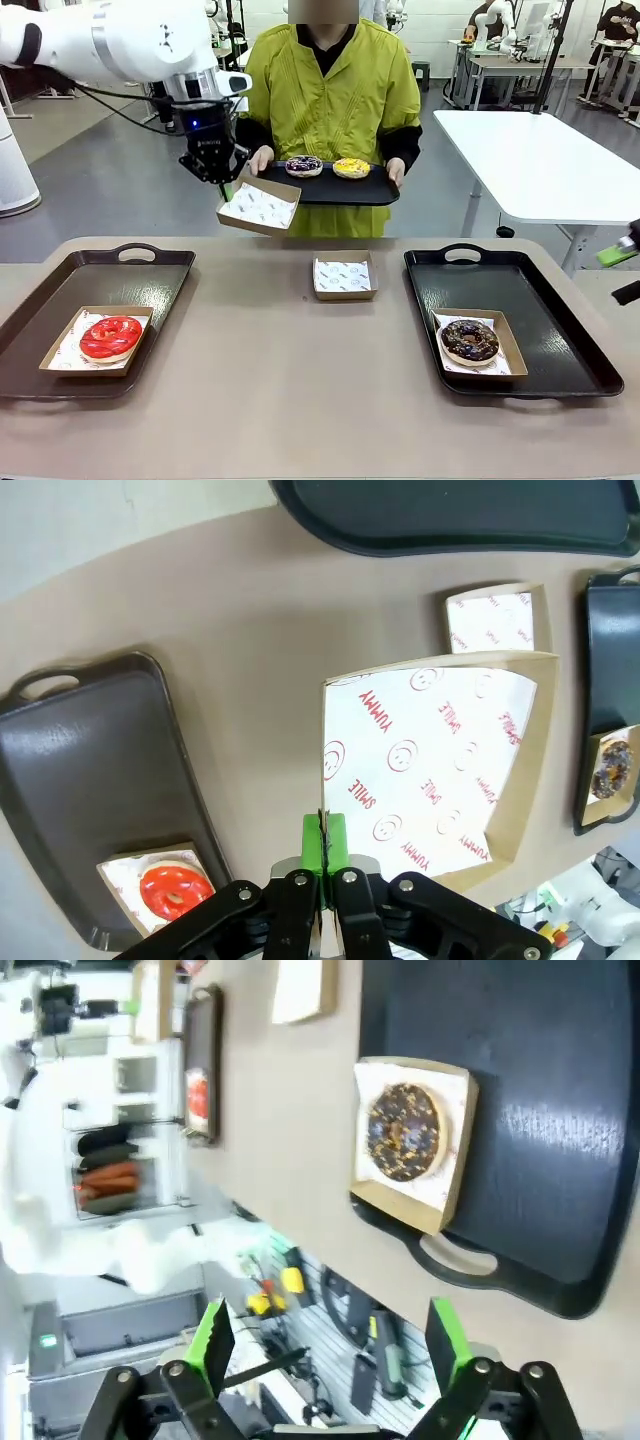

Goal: Individually package the donuts and arrange them on the tray.
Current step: Place the picked Paper togo box on the Handle tray while simultaneously picking up another Paper togo box from the table with the other hand.

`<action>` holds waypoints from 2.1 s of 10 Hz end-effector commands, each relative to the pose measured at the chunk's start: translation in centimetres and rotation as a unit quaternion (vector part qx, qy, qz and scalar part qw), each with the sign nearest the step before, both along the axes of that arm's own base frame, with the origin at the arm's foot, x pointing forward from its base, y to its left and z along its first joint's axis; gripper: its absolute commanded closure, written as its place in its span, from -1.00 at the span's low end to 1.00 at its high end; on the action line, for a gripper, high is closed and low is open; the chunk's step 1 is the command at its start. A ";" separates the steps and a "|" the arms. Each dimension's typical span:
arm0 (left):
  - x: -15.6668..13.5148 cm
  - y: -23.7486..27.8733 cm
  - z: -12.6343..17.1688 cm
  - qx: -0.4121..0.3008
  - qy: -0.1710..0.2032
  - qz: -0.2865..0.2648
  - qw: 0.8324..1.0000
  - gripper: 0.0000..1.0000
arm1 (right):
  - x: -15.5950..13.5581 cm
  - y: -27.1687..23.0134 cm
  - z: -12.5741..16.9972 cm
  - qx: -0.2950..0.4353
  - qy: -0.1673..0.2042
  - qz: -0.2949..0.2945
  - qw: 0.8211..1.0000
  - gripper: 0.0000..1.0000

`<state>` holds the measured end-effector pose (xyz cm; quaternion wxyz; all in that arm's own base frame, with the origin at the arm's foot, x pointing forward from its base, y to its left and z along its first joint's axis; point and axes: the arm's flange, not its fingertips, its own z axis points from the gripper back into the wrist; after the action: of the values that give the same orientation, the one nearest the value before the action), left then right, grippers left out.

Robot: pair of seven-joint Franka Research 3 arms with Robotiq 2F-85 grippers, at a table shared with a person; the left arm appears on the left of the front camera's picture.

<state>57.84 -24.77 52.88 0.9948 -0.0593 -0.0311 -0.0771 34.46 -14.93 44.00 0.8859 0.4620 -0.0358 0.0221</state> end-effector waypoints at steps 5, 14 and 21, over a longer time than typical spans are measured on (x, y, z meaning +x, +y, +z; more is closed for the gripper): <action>2.2 -2.6 1.8 0.029 -0.009 0.011 0.999 1.00 | 0.2 -7.6 -4.8 0.138 -0.015 -0.073 0.988 -1.00; 1.7 -2.1 1.2 0.017 -0.009 0.002 1.000 1.00 | -0.9 -8.2 -5.8 0.137 -0.003 -0.084 0.987 -1.00; 1.7 -2.1 1.2 0.017 -0.009 0.002 1.000 1.00 | -0.9 -8.2 -5.8 0.137 -0.003 -0.084 0.987 -1.00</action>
<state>59.92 -27.04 53.92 0.9958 -0.0405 -0.0357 -0.0743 33.55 -23.12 38.08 0.8146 0.5720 -0.0817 -0.0505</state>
